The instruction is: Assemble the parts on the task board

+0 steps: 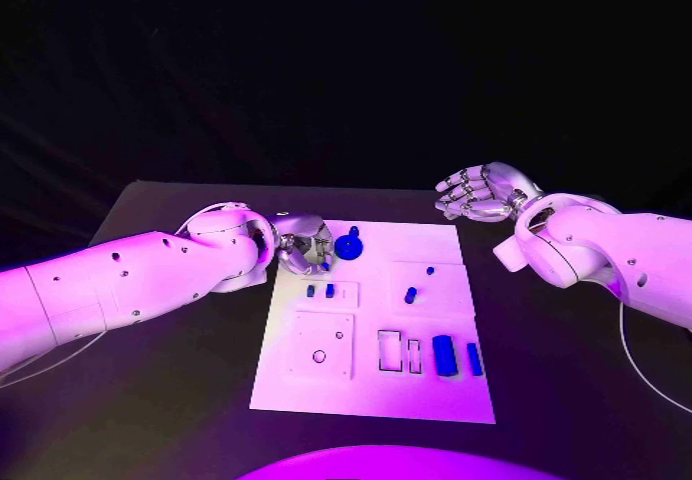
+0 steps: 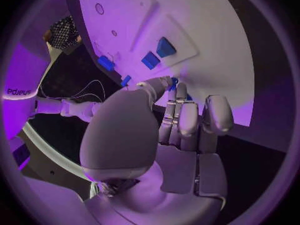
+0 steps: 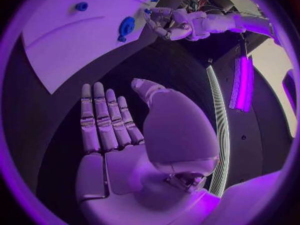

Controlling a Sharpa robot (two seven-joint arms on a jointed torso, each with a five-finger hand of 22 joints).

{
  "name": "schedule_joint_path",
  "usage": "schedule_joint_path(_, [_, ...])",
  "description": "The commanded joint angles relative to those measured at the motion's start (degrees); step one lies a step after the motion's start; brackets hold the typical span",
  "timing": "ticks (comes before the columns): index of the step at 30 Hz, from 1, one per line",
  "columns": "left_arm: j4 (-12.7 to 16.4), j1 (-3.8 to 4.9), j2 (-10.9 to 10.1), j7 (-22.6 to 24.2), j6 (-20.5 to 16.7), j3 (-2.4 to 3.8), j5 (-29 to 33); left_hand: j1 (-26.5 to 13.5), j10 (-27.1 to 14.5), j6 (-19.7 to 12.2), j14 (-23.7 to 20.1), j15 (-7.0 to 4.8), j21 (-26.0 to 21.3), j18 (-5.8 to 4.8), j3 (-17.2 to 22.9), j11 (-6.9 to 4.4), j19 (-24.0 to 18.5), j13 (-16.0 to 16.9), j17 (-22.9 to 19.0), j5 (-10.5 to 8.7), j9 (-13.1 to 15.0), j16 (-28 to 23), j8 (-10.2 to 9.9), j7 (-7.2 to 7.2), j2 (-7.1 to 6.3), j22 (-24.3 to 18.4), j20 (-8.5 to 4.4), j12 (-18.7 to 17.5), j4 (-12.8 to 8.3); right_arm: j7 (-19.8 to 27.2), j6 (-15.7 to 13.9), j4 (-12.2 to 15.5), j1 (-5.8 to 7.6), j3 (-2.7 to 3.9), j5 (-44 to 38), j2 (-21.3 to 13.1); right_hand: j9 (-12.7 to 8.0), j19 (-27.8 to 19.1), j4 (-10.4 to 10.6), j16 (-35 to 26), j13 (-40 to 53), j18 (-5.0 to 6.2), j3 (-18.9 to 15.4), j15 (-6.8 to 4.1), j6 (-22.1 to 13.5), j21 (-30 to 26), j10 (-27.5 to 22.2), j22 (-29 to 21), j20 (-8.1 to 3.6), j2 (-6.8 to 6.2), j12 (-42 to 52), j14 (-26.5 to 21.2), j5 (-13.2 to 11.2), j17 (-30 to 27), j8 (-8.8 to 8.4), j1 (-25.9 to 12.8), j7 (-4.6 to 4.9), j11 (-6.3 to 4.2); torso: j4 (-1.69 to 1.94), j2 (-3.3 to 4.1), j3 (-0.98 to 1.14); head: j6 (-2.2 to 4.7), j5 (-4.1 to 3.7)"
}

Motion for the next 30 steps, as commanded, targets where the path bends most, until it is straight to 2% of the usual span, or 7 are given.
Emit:
schedule_joint_path(1, [0.00,-0.14,0.24,-0.07,1.54,0.01,0.23,-0.50,0.33,0.22,0.13,0.14,0.11,-0.58,-0.05,0.17,0.02,-0.07,-0.04,-0.24,-0.04,0.06,-0.23,0.12,-0.09,-0.05,0.07,-0.37,-0.12,0.40,0.59,0.07,-0.03,0.01,-0.40,0.04,-0.04,0.10,0.05,-0.32,-0.05,0.69,-0.11,0.02,0.25,-0.17,0.43,-0.05,-0.07,0.05,-0.17,0.22,-0.13,-0.05,-0.03,-0.51,5.59,0.04,0.03,-0.01,-0.02,-0.04,0.02])
schedule_joint_path(30, [-1.14,-0.60,0.92,-0.46,2.85,-0.34,-0.93,-0.44,0.40,0.26,0.09,0.18,0.18,-0.60,0.08,0.21,0.04,-0.08,-0.01,-0.30,-0.09,0.09,-0.45,0.17,-0.04,0.06,0.14,-0.58,-0.39,0.41,0.58,0.30,-0.03,0.01,-0.40,-0.08,-0.12,0.17,0.01,-0.37,-0.05,0.69,-0.11,0.01,0.31,-0.16,0.47,-0.35,-0.08,0.10,-0.18,0.31,-0.15,-0.18,-0.04,-0.53,5.58,0.03,0.01,-0.04,-0.03,-0.15,0.10])
